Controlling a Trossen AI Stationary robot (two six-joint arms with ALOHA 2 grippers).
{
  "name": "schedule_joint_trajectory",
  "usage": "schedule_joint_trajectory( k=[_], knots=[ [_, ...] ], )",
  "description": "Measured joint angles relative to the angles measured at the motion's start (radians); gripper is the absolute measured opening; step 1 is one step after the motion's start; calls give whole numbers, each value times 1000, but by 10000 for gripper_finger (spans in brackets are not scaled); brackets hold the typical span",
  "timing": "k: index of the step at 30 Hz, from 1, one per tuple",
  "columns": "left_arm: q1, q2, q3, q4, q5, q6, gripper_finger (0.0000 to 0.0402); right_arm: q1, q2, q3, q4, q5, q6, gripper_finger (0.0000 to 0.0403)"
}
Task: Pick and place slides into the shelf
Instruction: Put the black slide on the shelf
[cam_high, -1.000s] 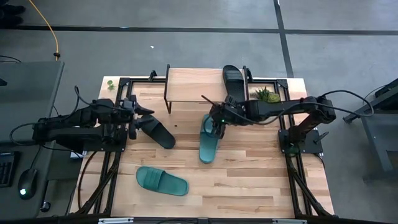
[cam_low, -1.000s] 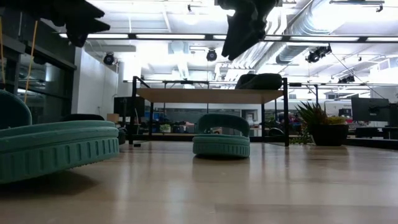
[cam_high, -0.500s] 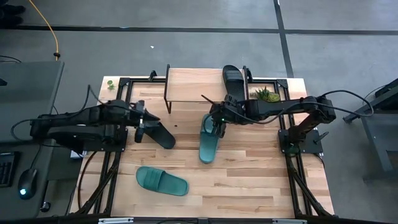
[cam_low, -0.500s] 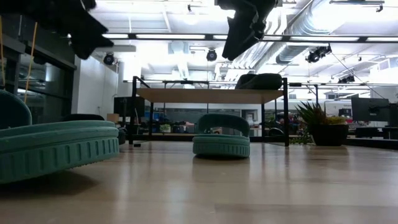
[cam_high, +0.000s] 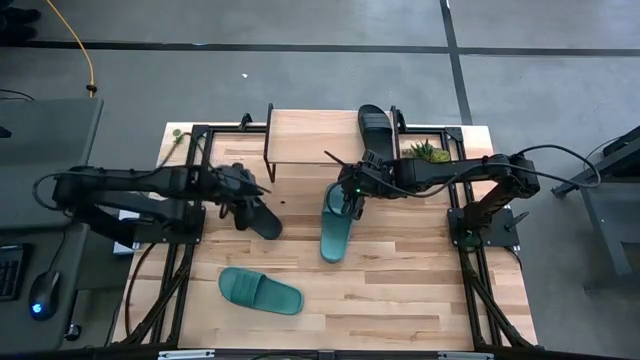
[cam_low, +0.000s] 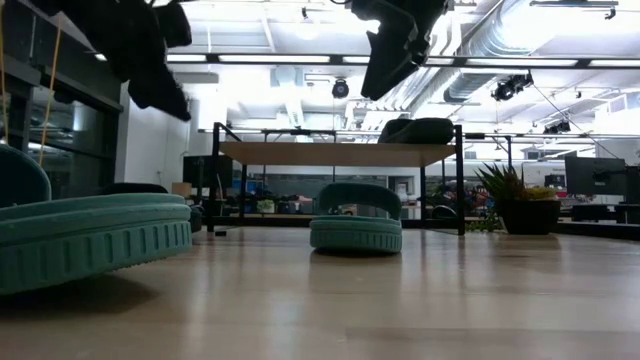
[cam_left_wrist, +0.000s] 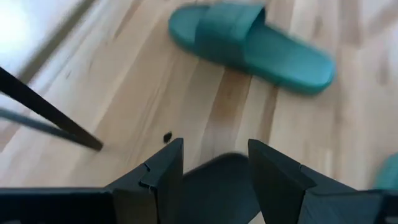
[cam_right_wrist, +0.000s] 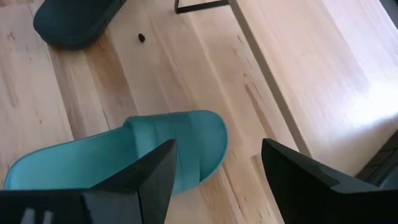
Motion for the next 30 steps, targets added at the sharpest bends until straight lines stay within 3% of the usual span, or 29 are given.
schedule_joint_trajectory(
  k=[4, 16, 30],
  knots=[
    [-63, 97, 49, -29, -135, -32, 163, 0, 0, 0, 0, 1, 0, 227],
    [-232, 363, 269, -429, -442, -236, 163, 0, 0, 0, -4, 1, 0, 227],
    [-272, 513, 284, -463, -487, -296, 163, 2, 0, 0, -16, -1, 1, 227]
  ],
)
